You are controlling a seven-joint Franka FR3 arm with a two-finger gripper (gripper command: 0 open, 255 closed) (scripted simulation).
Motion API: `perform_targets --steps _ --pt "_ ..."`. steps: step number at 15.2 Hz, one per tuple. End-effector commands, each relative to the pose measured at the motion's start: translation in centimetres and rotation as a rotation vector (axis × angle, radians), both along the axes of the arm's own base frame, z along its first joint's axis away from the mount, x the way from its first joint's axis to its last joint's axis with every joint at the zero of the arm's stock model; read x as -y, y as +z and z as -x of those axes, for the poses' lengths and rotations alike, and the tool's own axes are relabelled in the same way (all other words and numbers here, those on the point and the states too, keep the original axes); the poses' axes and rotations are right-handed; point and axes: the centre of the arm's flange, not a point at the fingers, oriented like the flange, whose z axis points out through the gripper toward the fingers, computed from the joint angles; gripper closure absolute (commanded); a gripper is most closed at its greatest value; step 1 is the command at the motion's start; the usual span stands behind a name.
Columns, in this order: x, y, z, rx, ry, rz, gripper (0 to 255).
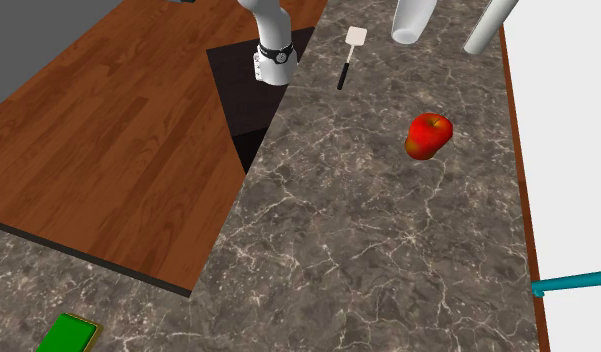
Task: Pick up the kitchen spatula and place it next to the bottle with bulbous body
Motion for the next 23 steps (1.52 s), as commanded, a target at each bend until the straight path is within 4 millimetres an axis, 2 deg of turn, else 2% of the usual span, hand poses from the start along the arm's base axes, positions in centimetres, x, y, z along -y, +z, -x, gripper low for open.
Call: perform_targets --steps 1,23 --pt "0.0 -1.1 0.0 0.0 0.0 0.0 255" --pt "0.0 -12.8 0.0 0.0 0.0 0.0 255"
